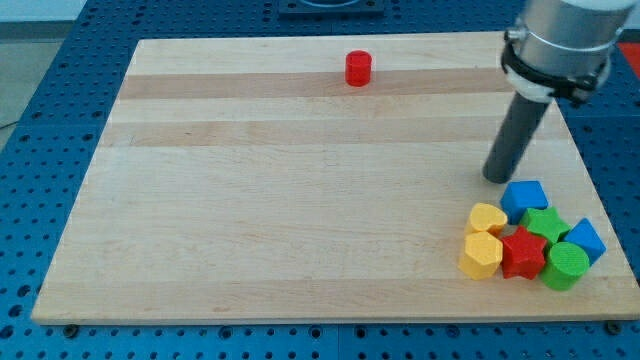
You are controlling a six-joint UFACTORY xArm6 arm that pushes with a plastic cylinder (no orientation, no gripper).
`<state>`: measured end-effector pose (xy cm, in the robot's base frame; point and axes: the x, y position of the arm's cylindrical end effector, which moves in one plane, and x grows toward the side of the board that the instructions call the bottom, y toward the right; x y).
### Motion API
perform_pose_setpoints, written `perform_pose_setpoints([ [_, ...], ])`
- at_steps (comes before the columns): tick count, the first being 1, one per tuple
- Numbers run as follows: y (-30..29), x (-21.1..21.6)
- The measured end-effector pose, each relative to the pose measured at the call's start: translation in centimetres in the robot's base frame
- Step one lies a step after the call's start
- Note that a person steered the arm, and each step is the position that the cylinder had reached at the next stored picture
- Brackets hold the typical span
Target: Drag the red circle into the group of blocks
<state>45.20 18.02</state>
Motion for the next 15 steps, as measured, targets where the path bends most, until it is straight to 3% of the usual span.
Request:
perform_pose_setpoints([
  [3,-9.8,-17.6],
  [4,-11.2,-21.8],
  [5,-16.9,-22.6],
  [6,-17.9,-17.6],
  [7,-13.5,-11.5],
  [8,-14.1,-10.6],
  [9,-20.9,-14.1],
  [10,-23.4,-19.9],
  [11,-18.4,-20.8],
  [13,-4.2,-11.6],
  [14,-1.1,-9.5],
  [15,-0.9,-10.8],
])
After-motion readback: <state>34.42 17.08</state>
